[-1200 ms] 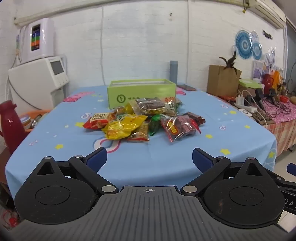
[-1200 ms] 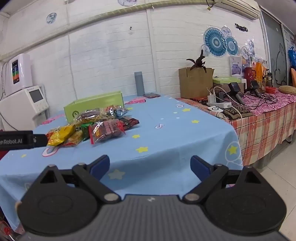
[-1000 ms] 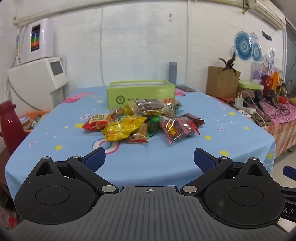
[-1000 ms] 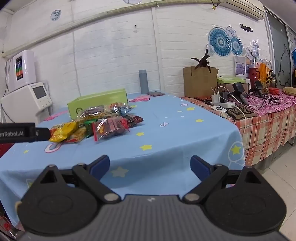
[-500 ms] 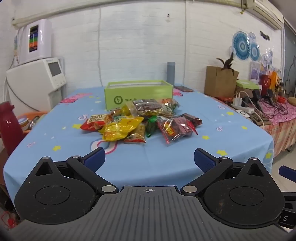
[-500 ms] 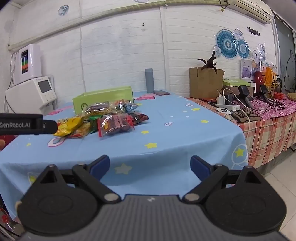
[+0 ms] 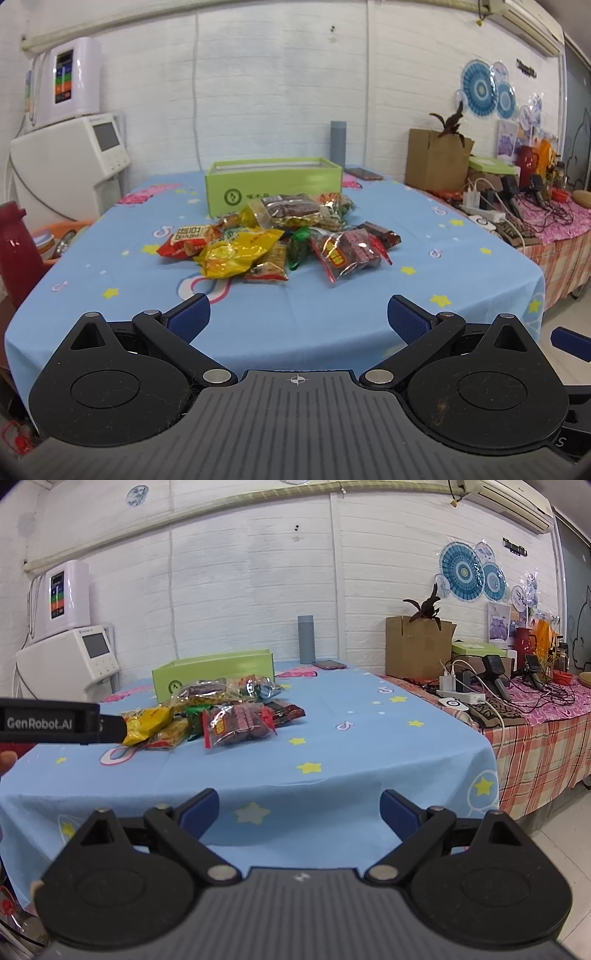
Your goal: Organize snacks
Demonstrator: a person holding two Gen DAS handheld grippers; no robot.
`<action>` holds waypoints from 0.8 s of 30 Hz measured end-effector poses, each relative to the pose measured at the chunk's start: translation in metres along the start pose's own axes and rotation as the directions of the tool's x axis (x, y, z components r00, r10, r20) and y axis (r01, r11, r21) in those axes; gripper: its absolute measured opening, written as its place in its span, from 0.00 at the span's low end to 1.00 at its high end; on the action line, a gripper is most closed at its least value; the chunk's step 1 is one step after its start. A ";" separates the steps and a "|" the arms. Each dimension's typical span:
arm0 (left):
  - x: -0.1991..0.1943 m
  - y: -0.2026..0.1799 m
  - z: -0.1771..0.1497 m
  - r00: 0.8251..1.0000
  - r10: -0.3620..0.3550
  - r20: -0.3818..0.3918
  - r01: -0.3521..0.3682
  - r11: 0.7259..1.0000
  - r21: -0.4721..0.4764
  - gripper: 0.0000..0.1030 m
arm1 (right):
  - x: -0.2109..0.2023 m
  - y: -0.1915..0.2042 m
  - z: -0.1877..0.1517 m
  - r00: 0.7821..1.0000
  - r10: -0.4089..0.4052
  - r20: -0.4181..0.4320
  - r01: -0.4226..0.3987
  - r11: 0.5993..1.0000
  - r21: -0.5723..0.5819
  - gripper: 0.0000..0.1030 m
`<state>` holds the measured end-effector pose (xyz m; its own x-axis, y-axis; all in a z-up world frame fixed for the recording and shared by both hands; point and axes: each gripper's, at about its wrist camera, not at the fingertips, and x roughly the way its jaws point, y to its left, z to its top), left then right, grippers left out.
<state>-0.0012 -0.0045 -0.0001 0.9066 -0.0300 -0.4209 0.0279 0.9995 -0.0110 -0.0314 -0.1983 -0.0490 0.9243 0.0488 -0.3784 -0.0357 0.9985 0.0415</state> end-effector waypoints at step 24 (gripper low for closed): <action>0.005 0.003 -0.002 1.000 0.006 -0.015 -0.006 1.000 -0.014 0.92 | 0.002 0.004 -0.002 1.000 0.020 -0.008 -0.020 0.999 -0.026 0.90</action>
<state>0.0021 -0.0015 -0.0039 0.9005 -0.0237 -0.4342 0.0161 0.9996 -0.0213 -0.0301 -0.1939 -0.0516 0.9205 0.0687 -0.3847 -0.0639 0.9976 0.0252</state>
